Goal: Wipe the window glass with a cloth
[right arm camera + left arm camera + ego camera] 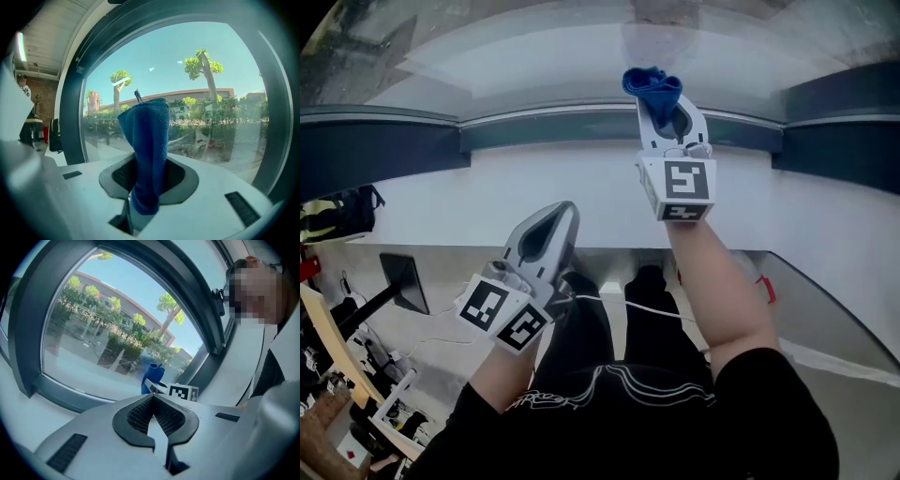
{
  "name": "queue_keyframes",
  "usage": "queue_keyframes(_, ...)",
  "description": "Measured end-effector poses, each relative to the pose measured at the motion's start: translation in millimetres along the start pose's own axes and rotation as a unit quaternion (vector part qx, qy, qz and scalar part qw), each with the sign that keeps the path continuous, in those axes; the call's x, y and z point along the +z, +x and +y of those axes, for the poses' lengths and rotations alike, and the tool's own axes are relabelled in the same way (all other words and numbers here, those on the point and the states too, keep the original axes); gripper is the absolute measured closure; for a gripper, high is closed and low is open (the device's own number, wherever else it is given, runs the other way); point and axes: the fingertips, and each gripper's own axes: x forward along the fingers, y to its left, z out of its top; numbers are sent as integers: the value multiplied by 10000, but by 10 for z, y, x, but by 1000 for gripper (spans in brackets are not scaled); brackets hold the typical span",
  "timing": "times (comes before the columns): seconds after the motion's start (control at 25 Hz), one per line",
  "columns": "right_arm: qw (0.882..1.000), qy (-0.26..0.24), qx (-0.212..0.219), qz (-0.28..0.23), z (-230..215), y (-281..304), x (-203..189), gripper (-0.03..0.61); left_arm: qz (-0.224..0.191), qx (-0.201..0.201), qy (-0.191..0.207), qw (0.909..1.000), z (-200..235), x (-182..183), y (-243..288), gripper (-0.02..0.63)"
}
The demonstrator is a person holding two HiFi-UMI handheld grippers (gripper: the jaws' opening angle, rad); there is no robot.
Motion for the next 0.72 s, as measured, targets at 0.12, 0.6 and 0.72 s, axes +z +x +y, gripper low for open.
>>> queue_keyframes(0.12, 9999, 2, -165, 45, -356, -145, -69, 486, 65, -106, 12, 9999, -177, -63, 217, 609)
queue_keyframes(0.6, 9907, 274, -1330, -1, -2071, -882, -198, 485, 264, -413, 178, 9986, -969, -254, 951, 609)
queue_keyframes(0.72, 9857, 395, -1636, -38, -2441, -1027, -252, 485, 350, -526, 228, 9977, -1107, -308, 1126, 609)
